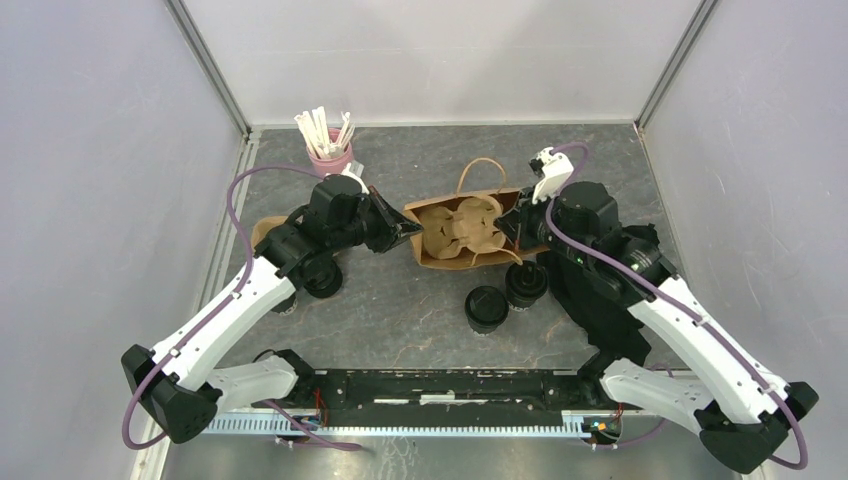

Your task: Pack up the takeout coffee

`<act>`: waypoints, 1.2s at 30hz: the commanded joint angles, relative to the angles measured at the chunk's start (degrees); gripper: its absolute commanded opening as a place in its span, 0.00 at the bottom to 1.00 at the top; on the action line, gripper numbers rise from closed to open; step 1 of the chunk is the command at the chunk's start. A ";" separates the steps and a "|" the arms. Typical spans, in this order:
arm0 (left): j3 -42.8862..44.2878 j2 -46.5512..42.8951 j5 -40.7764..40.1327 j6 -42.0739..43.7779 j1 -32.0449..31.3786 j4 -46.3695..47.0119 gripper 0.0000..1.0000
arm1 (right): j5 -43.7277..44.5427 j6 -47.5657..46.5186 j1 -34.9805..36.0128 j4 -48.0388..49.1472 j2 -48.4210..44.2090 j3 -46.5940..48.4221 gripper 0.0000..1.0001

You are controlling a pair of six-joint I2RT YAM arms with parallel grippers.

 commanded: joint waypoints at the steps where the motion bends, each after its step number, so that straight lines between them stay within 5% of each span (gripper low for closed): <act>1: 1.04 0.20 1.65 -3.57 -0.33 -0.01 0.06 | 1.49 1.66 0.01 5.91 1.31 -1.95 0.00; 9: -0.05 0.09 2.83 -3.62 -0.33 2.03 0.07 | 1.81 -0.68 0.00 12.35 4.51 -5.38 0.00; 26: 0.44 -1.30 -2.91 -1.26 0.84 0.26 0.08 | 3.38 -7.15 -0.09 1.75 -3.29 -6.14 0.00; 36: -0.33 0.82 4.56 -1.69 1.30 4.35 0.06 | 1.12 -5.17 -0.03 7.46 1.49 -7.41 0.00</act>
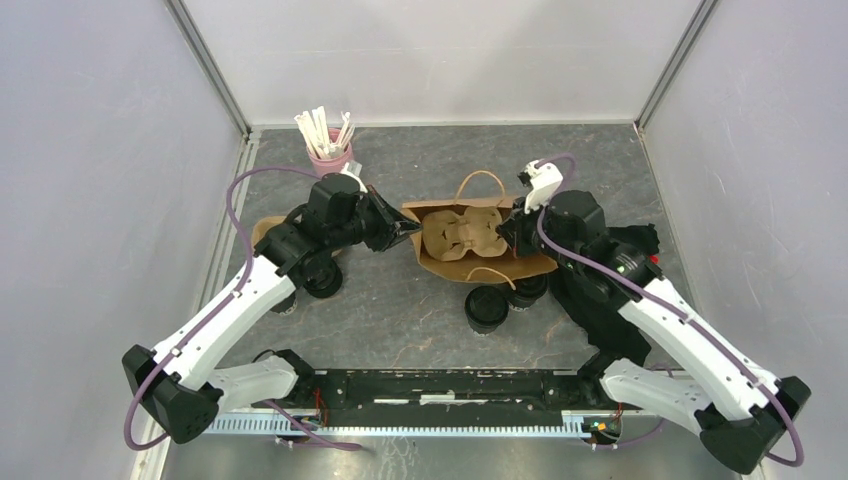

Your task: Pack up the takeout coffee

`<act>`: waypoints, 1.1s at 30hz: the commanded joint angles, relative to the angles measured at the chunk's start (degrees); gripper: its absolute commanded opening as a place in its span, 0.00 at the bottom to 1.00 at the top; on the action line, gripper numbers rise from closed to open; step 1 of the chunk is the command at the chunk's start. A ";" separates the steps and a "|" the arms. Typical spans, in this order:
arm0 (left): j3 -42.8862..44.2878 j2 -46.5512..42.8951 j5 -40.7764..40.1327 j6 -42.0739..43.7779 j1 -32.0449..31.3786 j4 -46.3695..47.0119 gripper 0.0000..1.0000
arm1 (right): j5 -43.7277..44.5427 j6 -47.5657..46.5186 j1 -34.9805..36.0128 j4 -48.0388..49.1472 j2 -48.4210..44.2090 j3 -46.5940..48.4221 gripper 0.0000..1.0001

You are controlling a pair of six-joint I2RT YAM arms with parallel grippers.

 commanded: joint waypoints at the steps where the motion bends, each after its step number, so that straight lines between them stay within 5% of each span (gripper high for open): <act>1: -0.38 0.80 4.86 -0.63 0.14 4.50 0.06 | -0.46 1.75 0.01 4.97 2.69 -0.66 0.00; 9: -0.33 0.50 6.13 -2.40 0.06 4.92 0.06 | 4.45 10.45 0.01 18.31 2.41 -7.66 0.00; 19: 0.44 0.57 4.47 -1.10 0.10 2.35 0.06 | 13.16 10.97 -0.04 14.88 0.39 -9.06 0.00; 28: -0.77 -0.30 3.10 -0.81 0.23 2.05 0.06 | 11.59 7.07 0.00 10.68 1.96 -6.00 0.00; 33: -0.99 1.15 6.48 -1.48 0.17 4.17 0.05 | 4.45 7.81 0.04 18.65 3.74 -8.53 0.00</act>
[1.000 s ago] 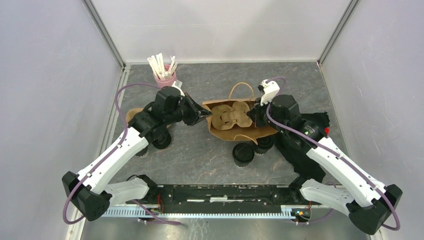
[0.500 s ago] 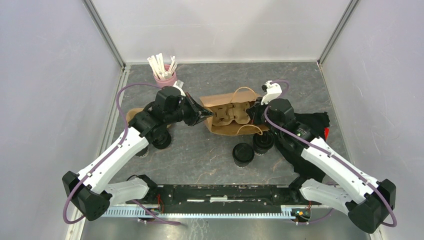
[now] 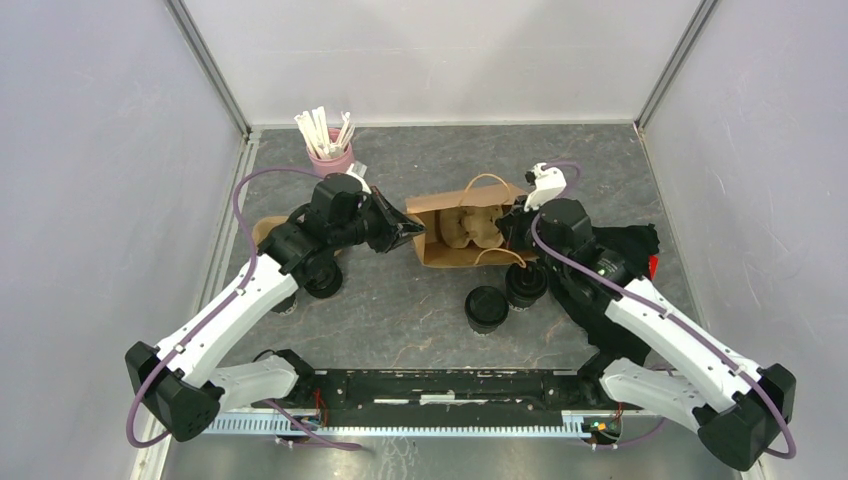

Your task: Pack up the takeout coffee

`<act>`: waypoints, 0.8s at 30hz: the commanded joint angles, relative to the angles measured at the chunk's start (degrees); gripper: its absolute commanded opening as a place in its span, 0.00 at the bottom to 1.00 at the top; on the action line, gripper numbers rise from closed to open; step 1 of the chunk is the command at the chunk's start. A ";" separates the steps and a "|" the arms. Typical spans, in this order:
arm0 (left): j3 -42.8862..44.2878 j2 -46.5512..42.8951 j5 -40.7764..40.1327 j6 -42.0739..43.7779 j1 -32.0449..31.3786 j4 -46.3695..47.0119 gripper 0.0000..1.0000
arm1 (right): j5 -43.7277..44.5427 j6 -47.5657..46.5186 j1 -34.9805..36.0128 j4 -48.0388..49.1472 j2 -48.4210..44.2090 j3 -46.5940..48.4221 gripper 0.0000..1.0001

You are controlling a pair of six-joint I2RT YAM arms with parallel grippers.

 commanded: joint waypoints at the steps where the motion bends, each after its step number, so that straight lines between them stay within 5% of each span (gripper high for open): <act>1: -0.18 0.66 4.00 -1.49 0.13 2.96 0.05 | -6.73 1.69 0.13 8.69 2.24 -0.44 0.00; 7: -0.29 0.67 4.48 -1.95 0.12 3.76 0.05 | -13.03 4.66 0.08 15.13 7.22 -0.69 0.00; 21: -0.97 -0.22 4.26 -2.28 0.12 3.54 0.05 | -8.37 0.25 0.13 16.86 11.79 -0.64 0.00; 24: -0.76 -0.58 3.25 -2.22 0.12 2.74 0.05 | -5.18 -0.40 0.14 13.74 13.37 1.24 0.07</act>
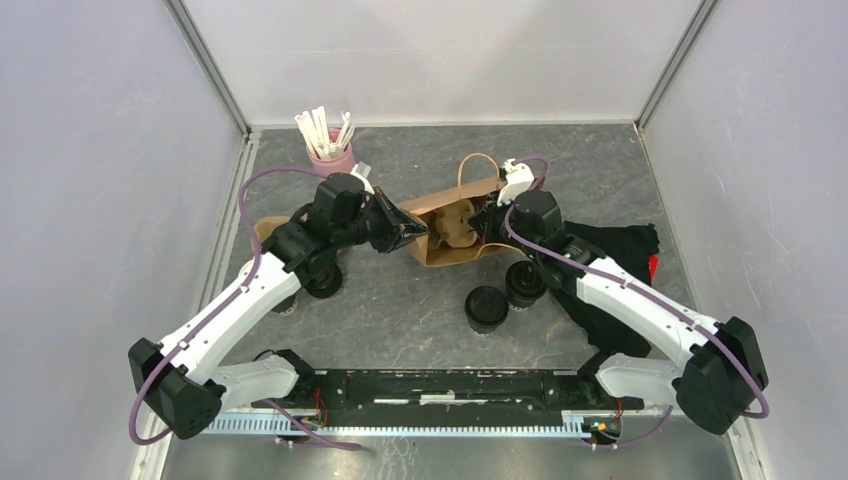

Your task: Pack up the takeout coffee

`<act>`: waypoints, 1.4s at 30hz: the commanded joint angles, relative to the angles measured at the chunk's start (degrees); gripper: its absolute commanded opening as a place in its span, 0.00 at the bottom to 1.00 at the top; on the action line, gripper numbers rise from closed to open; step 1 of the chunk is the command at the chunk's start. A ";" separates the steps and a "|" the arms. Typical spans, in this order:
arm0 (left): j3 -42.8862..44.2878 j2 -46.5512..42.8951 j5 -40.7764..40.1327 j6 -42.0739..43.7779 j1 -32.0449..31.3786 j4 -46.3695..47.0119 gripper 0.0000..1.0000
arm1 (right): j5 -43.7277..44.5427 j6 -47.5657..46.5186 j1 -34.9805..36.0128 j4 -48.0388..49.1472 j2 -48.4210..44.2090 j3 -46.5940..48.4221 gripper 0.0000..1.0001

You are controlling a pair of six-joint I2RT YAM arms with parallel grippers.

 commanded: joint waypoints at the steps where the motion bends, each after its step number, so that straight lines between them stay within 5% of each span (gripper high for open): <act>1: 0.05 -1.71 -0.11 -2.20 -0.11 0.59 0.05 | 9.46 -1.76 0.22 -5.87 2.26 4.69 0.13; 3: -0.20 -2.19 -1.51 -2.40 -0.10 0.42 0.05 | 20.90 -0.50 0.42 -16.76 2.95 8.97 0.30; 5: -0.35 -2.40 -2.30 -2.55 -0.02 0.05 0.05 | 23.18 -2.26 0.42 -20.58 1.55 10.78 0.41; 8: -0.51 -2.40 -2.54 -2.28 -0.01 -0.39 0.06 | 20.17 -4.12 0.97 -22.72 -1.67 11.92 0.57; 14: -0.29 -2.35 -3.17 -1.72 0.58 -0.63 0.06 | 11.48 -7.90 1.13 -27.96 -6.06 14.15 0.69; 22: -3.16 -1.07 0.75 3.35 0.61 -0.43 0.05 | 0.54 -15.49 1.09 -35.53 -12.43 19.47 0.73; 29: -9.12 -4.34 2.44 2.81 0.61 1.45 0.04 | 15.44 -11.65 1.07 -41.47 -19.42 18.12 0.84; 42: -5.56 -4.22 3.81 0.81 0.61 1.36 0.04 | 19.17 -5.24 1.03 -46.25 -25.82 12.26 0.85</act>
